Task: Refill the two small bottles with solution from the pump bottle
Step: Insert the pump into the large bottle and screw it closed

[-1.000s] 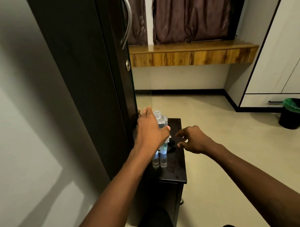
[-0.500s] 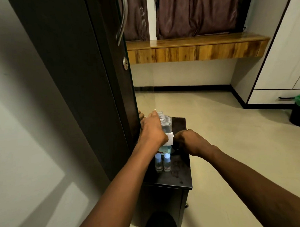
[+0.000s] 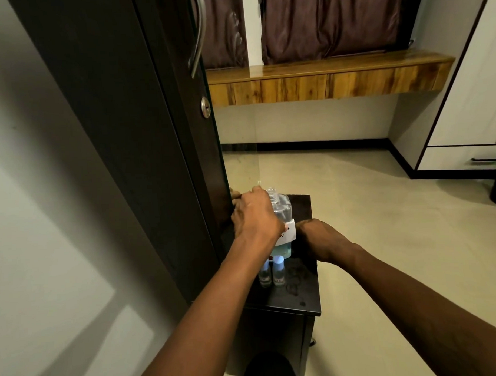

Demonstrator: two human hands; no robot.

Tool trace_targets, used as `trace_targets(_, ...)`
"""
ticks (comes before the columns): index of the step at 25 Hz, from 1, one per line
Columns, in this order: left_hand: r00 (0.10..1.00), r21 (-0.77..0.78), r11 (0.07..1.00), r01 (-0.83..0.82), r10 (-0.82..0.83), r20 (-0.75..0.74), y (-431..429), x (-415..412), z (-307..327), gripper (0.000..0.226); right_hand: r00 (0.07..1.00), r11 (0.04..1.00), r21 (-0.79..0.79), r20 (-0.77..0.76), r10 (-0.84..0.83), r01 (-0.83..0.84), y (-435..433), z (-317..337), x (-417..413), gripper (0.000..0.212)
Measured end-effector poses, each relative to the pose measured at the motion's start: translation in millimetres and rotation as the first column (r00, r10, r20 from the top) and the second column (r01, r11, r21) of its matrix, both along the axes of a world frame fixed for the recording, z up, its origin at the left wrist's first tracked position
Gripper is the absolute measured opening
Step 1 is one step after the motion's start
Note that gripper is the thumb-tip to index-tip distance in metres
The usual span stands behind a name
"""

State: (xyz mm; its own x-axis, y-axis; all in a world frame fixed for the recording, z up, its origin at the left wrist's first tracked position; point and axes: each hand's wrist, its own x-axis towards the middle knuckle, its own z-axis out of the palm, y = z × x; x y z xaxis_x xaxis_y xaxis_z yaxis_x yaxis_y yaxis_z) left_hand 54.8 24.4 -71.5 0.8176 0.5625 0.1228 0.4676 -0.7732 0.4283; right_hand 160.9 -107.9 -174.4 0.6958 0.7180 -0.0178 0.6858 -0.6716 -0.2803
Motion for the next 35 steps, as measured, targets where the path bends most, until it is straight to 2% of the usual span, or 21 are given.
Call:
trace_targets(3,1.0,-0.139,0.99,-0.023,0.02,-0.024,2,4,-4,0.089,1.0,1.0,0.017,-0.013,0.014,-0.014,0,-5,2,0.026)
trace_targets(6,1.0,-0.14,0.99,0.005,-0.009,-0.03,2,7,-10,0.095,1.0,0.999,0.038,-0.013,-0.001,0.002,-2,-7,4,0.023)
trace_targets(13,1.0,-0.193,0.981,-0.027,0.028,0.005,4,10,-8,0.08,0.996,1.0,0.027,0.093,0.006,-0.009,-3,-14,3,0.024)
trace_targets(16,0.999,-0.185,0.983,-0.011,0.017,0.031,4,8,-9,0.08,0.996,0.999,0.05,0.085,0.007,-0.011,-5,-14,3,0.028)
trace_targets(21,0.998,-0.227,0.974,0.018,-0.003,0.064,3,7,-10,0.08,0.991,0.999,-0.006,0.129,0.041,-0.041,-10,-12,-6,0.038)
trace_targets(27,0.98,-0.239,0.964,0.12,-0.077,0.183,1,1,-8,0.075,0.974,0.988,-0.095,0.18,0.135,-0.119,-31,-3,-9,0.03)
trace_targets(32,0.971,-0.221,0.964,0.151,-0.103,0.216,3,-2,-3,0.062,0.922,0.96,-0.181,0.287,0.26,-0.214,-43,-11,-9,0.07)
trace_targets(35,0.963,-0.224,0.96,0.168,-0.111,0.247,4,1,4,0.069,0.915,0.96,-0.211,0.321,0.246,-0.184,-46,-19,-3,0.066)
